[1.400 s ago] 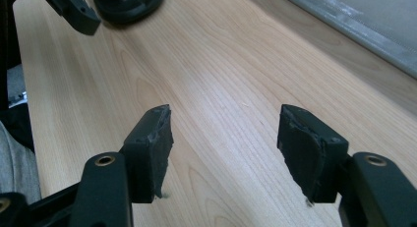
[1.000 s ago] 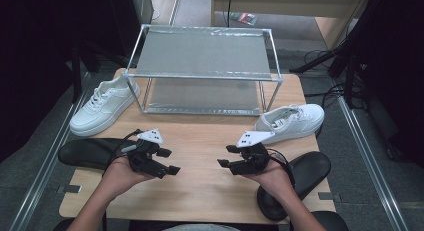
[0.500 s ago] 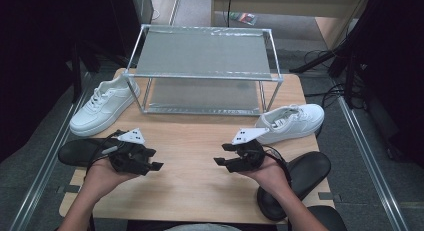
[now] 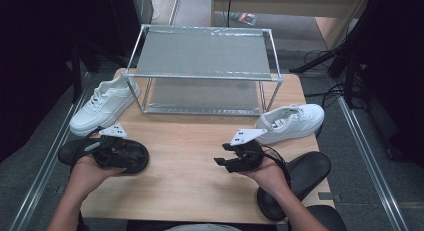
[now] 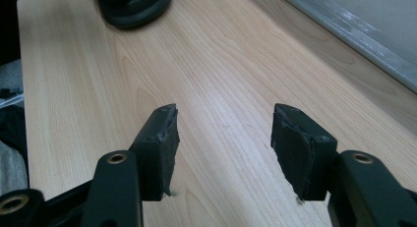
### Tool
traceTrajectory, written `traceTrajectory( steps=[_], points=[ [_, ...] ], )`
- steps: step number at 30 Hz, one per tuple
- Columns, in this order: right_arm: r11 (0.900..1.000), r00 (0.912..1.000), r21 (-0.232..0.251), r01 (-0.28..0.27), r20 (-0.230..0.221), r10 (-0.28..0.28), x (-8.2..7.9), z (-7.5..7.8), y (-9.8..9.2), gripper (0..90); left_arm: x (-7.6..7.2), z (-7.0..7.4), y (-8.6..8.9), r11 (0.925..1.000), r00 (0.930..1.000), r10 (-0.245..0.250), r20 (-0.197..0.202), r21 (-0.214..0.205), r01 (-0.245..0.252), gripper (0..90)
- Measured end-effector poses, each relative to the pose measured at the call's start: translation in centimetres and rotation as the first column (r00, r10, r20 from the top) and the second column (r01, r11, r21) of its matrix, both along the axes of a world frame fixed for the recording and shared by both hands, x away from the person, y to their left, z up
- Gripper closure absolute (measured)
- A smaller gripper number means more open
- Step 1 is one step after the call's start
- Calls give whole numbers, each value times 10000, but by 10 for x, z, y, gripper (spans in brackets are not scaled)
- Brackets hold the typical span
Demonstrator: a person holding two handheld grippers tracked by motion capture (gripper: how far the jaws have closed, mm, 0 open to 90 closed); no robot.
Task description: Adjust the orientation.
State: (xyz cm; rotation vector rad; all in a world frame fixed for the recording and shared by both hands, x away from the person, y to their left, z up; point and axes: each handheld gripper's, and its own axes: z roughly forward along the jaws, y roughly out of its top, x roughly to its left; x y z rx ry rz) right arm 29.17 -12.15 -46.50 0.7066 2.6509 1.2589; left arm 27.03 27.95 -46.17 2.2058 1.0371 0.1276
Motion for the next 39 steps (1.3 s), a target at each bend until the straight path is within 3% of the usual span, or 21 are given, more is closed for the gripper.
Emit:
traceTrajectory(
  steps=[9, 20, 26, 32, 39],
  points=[
    [9999, 10000, -106, 42, 23, -41, 1, 0, 0, 448, -2, 2, 27, 9971, 9973, 728, -35, -236, -729, 427],
    [9999, 9999, -128, 80, 80, -79, 1, 0, -1, 454, -9, -5, 55, 9893, 9892, 1459, -143, 82, -1458, 461],
    [9997, 9999, -235, 74, 85, -72, 0, -1, 0, 452, -13, -14, 62, 9879, 9880, 1447, -537, 636, -1412, 478],
    [9998, 9999, -207, 61, 156, -58, 0, 0, 0, 453, -14, -19, 67, 9915, 9904, 1292, -487, 211, -1283, 473],
    [9997, 9999, -233, 82, 142, -79, 1, -1, 0, 453, -14, -27, 74, 9878, 9855, 1498, -797, 557, -1456, 465]
  ],
)
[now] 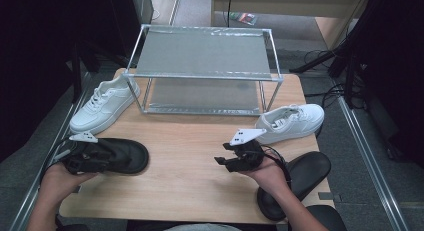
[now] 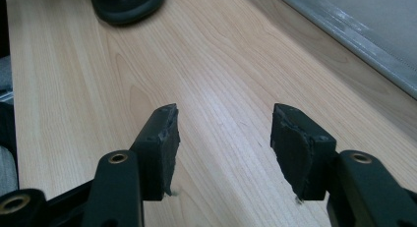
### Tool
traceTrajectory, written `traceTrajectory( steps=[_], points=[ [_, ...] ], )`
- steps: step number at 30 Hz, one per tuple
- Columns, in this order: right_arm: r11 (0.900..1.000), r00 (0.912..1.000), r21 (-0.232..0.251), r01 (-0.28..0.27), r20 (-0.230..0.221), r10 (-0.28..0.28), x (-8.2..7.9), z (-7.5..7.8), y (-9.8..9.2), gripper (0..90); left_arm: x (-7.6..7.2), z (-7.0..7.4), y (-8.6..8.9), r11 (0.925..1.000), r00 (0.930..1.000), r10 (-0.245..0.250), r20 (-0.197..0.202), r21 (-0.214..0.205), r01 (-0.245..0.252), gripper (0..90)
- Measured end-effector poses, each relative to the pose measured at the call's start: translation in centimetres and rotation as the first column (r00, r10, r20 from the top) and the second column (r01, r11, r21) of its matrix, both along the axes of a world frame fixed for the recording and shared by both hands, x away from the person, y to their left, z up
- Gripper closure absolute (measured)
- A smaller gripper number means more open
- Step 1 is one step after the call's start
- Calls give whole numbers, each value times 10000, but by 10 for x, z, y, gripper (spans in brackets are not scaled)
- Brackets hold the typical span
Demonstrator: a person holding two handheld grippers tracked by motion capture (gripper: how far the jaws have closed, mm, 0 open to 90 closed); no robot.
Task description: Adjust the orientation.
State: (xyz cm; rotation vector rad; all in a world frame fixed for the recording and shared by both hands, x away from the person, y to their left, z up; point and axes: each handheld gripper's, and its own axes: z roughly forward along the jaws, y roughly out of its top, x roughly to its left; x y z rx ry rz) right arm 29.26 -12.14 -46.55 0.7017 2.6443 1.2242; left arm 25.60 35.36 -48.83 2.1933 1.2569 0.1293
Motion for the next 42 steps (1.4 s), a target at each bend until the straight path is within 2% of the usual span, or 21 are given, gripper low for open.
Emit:
traceTrajectory(
  steps=[1, 4, 7, 9, 11, 14, 16, 18, 24, 25, 26, 29, 33, 39, 42],
  points=[
    [10000, 10000, -9, -6, -14, 6, 0, 0, 0, 454, 2, -4, -3, 9995, 9996, -214, -170, 225, 218, 466],
    [10000, 10000, -25, -5, -11, 5, 0, -1, 1, 453, 3, -6, -8, 9980, 9987, -504, -123, 378, 509, 475],
    [10000, 10000, -36, -45, 9, 45, 0, -1, 1, 453, 6, -6, -12, 9970, 9974, -719, -20, 280, 719, 514],
    [10000, 10000, -23, -4, -22, 4, 0, -1, 1, 453, 8, -9, -15, 9947, 9950, -993, -112, 257, 996, 554],
    [10000, 10000, -38, -6, -15, 6, 1, -1, 1, 453, 9, -10, -16, 9946, 9950, -991, -118, 283, 994, 563],
    [10000, 10000, -49, -11, -6, 11, 0, -1, 1, 453, 10, -9, -17, 9953, 9953, -965, -107, 60, 965, 637],
    [10000, 10000, -88, -15, -2, 15, 0, -1, 2, 453, 11, -10, -18, 9949, 9949, -1008, -100, 4, 1008, 648],
    [9999, 10000, -124, 0, -37, 0, 0, -2, 2, 453, 14, -10, -18, 9940, 9936, -1077, -343, -234, 1069, 669],
    [9999, 10000, -159, 38, -68, -39, 0, -2, 3, 453, 17, -9, -17, 9936, 9917, -1115, -642, -241, 1101, 697],
    [9998, 10000, -203, 24, -51, -25, 1, -3, 3, 453, 17, -7, -18, 9947, 9912, -1014, -853, -278, 994, 701],
    [9998, 10000, -203, 24, -51, -25, 1, -3, 3, 453, 17, -7, -18, 9947, 9912, -1014, -853, -278, 994, 702],
    [9997, 10000, -225, -3, -55, 2, 1, -4, 3, 452, 18, -3, -20, 9959, 9914, -898, -948, -129, 890, 704],
    [9996, 10000, -289, -35, -84, 33, -2, -4, 5, 451, 16, 4, -24, 9959, 9919, -897, -895, -162, 886, 720],
    [9994, 9998, -322, -154, -85, 152, -2, -5, 8, 448, 15, 14, -36, 9948, 9894, -1015, -1034, -206, 999, 724],
    [9997, 9998, -211, -141, -149, 137, -2, -5, 9, 446, 13, 22, -45, 9936, 9897, -1126, -882, -44, 1127, 724]
  ],
)
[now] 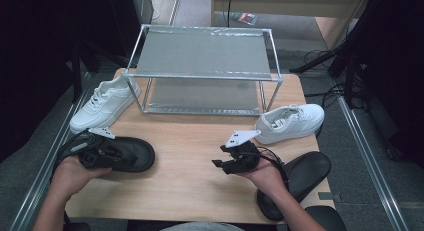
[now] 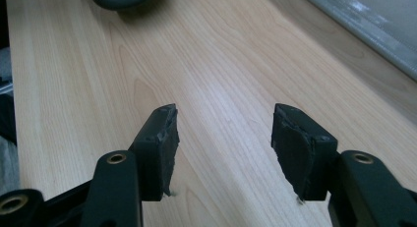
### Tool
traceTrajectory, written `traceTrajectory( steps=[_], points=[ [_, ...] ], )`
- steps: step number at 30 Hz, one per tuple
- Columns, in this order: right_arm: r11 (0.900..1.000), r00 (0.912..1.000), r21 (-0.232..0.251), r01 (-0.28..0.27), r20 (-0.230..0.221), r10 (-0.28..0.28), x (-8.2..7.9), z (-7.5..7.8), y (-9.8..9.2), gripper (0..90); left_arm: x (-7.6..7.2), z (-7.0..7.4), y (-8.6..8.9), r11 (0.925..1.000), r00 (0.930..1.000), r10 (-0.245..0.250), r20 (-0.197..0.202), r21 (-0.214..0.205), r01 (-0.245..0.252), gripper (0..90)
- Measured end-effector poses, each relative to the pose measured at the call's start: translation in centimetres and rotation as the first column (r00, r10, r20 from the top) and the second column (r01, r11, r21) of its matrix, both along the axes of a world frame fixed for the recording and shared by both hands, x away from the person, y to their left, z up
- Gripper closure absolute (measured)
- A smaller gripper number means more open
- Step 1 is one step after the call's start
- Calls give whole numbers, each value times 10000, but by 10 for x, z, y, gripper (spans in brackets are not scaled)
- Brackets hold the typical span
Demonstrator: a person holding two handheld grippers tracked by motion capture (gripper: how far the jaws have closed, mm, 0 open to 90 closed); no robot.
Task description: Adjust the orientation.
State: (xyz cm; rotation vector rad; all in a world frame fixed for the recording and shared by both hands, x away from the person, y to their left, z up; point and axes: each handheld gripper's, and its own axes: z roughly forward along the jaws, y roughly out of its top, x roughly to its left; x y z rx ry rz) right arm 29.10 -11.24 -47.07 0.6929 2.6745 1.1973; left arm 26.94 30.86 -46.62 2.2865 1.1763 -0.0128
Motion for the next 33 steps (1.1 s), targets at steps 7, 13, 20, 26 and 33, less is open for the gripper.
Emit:
traceTrajectory(
  steps=[7, 13, 20, 26, 33],
  points=[
    [9984, 9998, 528, 190, 8, -191, 1, 4, -6, 444, 0, 9, -20, 9995, 9997, -250, 81, -214, 252, 727],
    [9977, 9994, 581, 357, 1, -358, 1, 4, -10, 435, 3, 16, -37, 9982, 9992, -341, 219, -490, 351, 727],
    [9963, 9987, 696, 499, 65, -505, -2, 5, -15, 434, 6, 20, -61, 9967, 9974, -658, 306, -462, 672, 728],
    [9951, 9981, 792, 599, 87, -608, -4, 5, -18, 435, 14, 20, -82, 9931, 9940, -1065, 235, -474, 1075, 728],
    [9932, 9971, 915, 716, 172, -735, -8, 5, -21, 432, 25, 20, -106, 9884, 9902, -1400, -13, -604, 1397, 728]
  ],
)
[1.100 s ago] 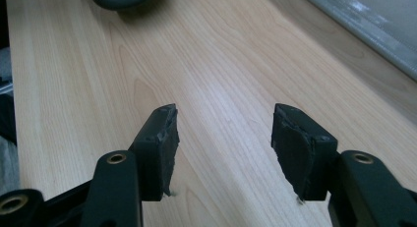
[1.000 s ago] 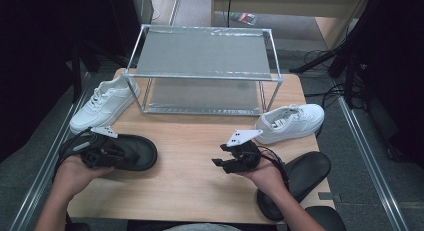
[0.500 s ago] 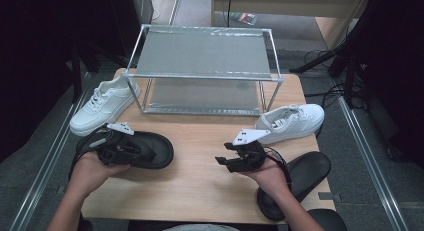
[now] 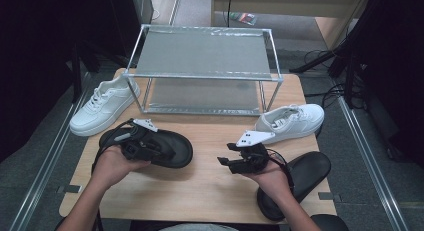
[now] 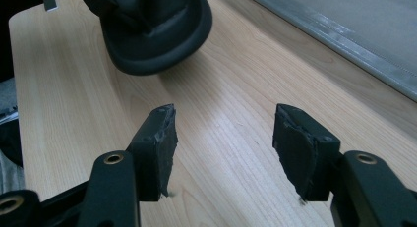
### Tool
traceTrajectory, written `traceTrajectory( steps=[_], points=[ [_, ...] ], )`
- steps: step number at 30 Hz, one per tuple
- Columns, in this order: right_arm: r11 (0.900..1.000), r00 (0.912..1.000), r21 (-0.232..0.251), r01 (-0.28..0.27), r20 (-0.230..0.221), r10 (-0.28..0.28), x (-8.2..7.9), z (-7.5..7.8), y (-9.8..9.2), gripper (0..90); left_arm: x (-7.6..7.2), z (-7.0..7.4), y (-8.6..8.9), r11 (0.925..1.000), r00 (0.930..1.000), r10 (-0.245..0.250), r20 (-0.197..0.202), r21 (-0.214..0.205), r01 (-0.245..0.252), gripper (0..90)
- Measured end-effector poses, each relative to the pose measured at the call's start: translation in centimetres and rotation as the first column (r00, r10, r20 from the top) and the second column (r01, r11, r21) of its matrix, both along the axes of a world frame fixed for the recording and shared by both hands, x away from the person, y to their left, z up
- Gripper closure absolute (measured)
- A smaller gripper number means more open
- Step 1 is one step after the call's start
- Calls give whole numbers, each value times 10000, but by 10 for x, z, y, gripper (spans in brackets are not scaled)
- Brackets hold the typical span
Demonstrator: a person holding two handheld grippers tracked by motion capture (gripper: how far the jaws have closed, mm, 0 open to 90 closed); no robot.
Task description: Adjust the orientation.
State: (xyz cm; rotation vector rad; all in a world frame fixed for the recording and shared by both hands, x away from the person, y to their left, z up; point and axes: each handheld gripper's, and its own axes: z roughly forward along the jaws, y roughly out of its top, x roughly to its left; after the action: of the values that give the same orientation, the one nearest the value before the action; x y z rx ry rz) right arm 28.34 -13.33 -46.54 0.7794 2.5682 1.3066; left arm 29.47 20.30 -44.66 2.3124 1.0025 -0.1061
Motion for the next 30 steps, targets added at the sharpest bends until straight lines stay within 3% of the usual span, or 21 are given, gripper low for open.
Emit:
traceTrajectory(
  steps=[15, 21, 30],
  points=[
    [9992, 9991, 145, 365, 218, -368, -9, 1, -6, 432, 17, 4, -62, 9973, 9972, -729, -175, -103, 728, 728],
    [9982, 9981, 25, 597, 169, -598, -11, 0, -9, 433, 23, -6, -85, 9951, 9952, -952, -243, 253, 958, 726],
    [9973, 9972, -23, 728, 192, -728, -12, -3, -10, 435, 29, -24, -110, 9961, 9954, -846, -454, 232, 857, 724]
  ],
)
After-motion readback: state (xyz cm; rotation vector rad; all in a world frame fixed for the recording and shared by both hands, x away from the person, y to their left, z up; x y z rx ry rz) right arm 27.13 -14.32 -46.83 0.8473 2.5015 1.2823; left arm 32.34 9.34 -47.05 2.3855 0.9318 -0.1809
